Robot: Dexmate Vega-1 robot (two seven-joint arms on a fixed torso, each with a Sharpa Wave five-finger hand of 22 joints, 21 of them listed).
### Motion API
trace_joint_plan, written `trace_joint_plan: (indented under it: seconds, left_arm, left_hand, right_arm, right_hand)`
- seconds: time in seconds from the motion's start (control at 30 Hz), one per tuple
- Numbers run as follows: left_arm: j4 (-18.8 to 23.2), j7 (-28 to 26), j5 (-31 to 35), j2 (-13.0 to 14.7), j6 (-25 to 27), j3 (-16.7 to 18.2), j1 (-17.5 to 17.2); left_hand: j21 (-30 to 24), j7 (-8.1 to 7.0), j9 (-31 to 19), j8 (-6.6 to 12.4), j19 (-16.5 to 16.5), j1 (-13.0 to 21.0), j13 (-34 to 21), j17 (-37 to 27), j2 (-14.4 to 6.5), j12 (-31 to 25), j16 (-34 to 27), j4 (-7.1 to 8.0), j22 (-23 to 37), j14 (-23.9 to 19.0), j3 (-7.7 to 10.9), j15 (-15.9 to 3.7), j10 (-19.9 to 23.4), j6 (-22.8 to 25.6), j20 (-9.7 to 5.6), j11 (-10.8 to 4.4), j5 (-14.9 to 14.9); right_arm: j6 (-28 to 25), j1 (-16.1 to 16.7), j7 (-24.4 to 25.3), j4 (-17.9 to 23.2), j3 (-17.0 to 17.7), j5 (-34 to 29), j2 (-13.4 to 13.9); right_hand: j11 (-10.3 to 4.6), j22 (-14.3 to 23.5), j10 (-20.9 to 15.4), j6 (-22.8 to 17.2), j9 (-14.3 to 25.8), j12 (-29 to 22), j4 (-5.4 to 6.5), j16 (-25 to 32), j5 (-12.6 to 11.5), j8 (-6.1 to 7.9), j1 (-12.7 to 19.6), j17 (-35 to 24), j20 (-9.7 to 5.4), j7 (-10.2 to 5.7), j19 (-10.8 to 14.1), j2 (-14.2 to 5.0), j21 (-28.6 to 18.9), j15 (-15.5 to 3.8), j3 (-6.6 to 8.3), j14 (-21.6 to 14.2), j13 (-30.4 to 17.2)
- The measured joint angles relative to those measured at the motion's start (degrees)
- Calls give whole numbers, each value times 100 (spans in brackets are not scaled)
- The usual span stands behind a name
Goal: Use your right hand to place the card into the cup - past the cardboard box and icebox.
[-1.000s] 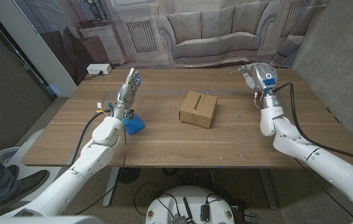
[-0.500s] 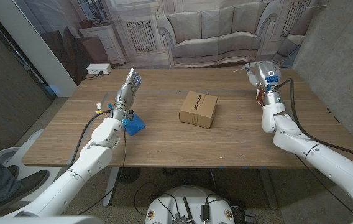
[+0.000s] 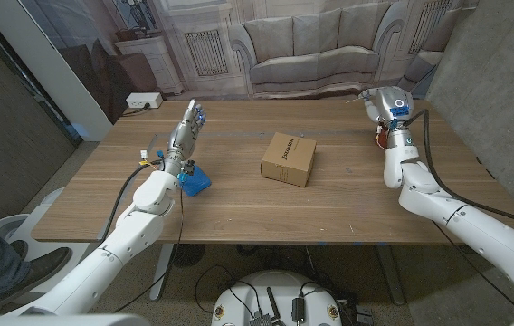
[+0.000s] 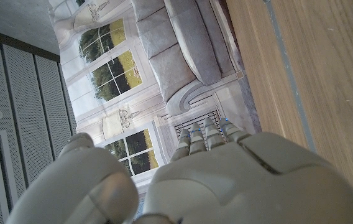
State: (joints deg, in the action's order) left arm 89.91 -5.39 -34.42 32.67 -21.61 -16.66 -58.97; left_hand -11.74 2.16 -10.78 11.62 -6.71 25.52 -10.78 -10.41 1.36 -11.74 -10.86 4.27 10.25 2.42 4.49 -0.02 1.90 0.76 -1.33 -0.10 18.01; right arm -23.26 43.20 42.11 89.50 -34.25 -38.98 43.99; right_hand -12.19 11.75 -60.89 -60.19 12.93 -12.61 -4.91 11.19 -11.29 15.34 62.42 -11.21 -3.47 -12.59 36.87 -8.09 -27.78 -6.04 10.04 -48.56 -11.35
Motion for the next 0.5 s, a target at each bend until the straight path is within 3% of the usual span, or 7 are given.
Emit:
trace_joint_plan:
  seconds: [0.5]
  left_arm:
    - [-71, 32, -9, -30, -68, 22, 59]
  left_hand:
    - [0, 8, 0, 0, 0, 16, 0, 0, -16, 0, 0, 0, 0, 0, 0, 0, 21, 73, 0, -21, 0]
  right_arm:
    - [-336, -60, -123, -63, 0, 120, 21]
  right_hand:
    - [0, 0, 1, 1, 20, 0, 0, 0, 0, -9, 7, 0, -9, 0, -54, -7, -40, 0, 0, 0, 2]
